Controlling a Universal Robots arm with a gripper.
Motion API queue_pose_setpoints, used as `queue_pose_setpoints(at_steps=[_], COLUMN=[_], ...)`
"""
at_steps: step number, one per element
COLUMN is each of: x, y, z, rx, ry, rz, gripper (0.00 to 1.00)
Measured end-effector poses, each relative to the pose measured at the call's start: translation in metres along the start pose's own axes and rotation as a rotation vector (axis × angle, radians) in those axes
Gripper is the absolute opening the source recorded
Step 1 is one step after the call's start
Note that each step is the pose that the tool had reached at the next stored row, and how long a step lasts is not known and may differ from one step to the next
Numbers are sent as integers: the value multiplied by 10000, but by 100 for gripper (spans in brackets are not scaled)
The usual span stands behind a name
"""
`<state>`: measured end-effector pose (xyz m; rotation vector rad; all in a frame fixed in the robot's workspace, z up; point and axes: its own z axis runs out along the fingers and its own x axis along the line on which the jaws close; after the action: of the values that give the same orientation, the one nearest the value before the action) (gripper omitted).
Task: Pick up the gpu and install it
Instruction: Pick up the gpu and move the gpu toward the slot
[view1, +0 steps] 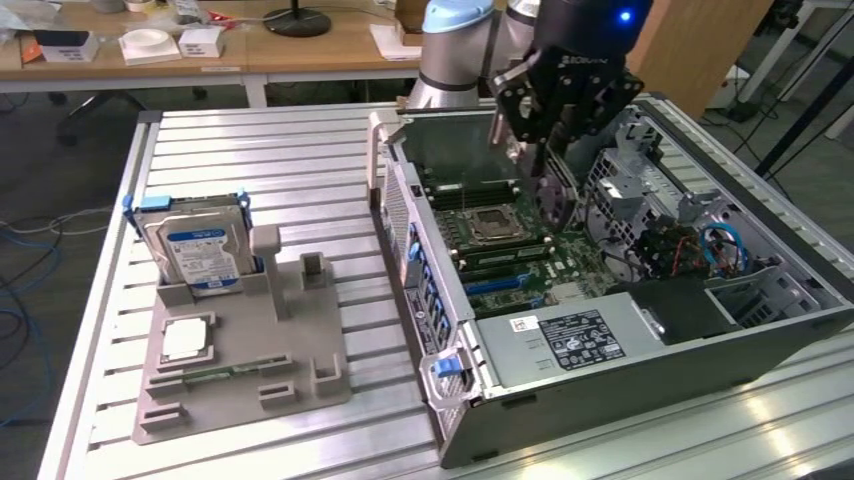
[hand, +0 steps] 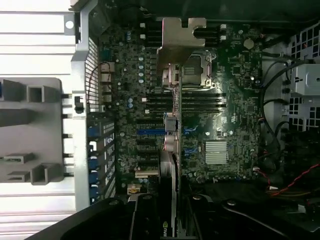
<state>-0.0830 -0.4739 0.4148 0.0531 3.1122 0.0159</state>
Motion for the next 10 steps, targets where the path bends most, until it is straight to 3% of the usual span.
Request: queue_pose_setpoints(at_steps=[10], x=[-452], y=[15], z=[44], rx=[-1], ry=[-1], rz=[1], gripper=[27])
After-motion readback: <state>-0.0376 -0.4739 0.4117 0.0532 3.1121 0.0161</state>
